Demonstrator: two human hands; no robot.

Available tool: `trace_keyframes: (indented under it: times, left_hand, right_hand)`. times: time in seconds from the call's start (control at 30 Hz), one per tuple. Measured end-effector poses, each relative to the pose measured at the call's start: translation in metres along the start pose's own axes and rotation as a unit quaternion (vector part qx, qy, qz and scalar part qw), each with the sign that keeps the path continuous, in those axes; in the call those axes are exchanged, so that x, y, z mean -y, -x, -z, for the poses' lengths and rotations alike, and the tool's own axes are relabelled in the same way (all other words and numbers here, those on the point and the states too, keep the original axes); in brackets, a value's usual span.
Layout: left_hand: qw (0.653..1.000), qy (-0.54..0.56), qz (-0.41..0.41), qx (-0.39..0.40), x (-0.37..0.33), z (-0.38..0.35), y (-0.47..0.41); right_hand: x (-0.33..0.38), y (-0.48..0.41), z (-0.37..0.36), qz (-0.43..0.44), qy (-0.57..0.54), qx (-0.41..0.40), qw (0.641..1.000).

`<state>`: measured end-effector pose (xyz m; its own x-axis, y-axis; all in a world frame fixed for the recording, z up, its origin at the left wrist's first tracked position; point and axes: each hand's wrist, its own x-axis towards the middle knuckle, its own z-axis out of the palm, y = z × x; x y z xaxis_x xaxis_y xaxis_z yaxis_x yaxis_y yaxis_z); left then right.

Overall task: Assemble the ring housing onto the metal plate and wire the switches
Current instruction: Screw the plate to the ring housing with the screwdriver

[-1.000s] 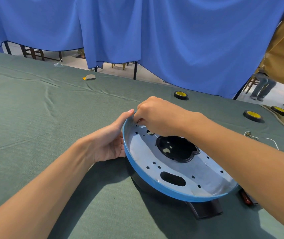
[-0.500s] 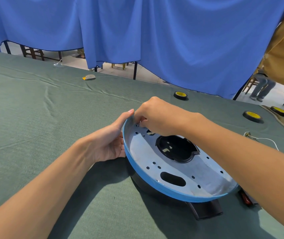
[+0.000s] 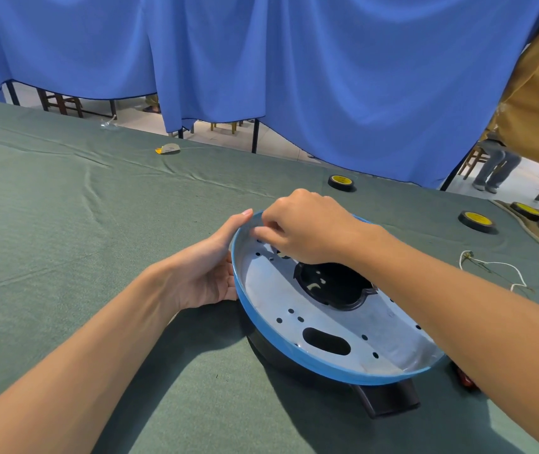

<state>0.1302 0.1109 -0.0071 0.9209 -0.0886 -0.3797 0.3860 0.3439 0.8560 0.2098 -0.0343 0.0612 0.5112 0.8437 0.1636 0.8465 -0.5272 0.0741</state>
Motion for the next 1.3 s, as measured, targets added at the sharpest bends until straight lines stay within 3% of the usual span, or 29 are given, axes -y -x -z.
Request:
trace_keyframes:
  times: [0.1,0.2,0.33,0.43,0.57,0.73,1.07,1.3]
  left_hand:
    - [1.0,-0.012,0.004,-0.013,-0.002,0.0,0.001]
    - [0.999,-0.029,0.019,-0.02,-0.005,0.002,0.003]
    - [0.997,-0.065,0.031,-0.034,-0.009,0.004,0.006]
    - [0.994,-0.092,0.024,-0.045,-0.011,0.002,0.009]
    - [0.989,-0.128,0.013,-0.074,-0.014,-0.003,0.014]
    - [0.972,-0.21,0.041,-0.093,-0.015,-0.002,0.029]
    - [0.98,-0.15,0.065,-0.113,-0.014,-0.005,0.032]
    - [0.981,-0.123,0.045,-0.14,-0.006,-0.002,0.03]
  right_hand:
    - [-0.019,0.013,0.01,-0.047,-0.014,-0.036,0.998]
    - [-0.056,0.037,0.021,-0.146,-0.002,-0.039,0.988]
    - [-0.096,0.075,0.023,-0.283,0.01,0.032,0.958]
    - [-0.105,0.096,0.018,-0.347,-0.077,0.113,0.928]
    - [-0.104,0.105,0.002,-0.335,-0.234,0.122,0.905]
    - [-0.104,0.1,-0.002,-0.3,-0.305,0.097,0.899]
    - [-0.104,0.09,-0.005,-0.302,-0.341,0.019,0.89]
    - [-0.114,0.117,-0.007,-0.326,-0.406,-0.077,0.851]
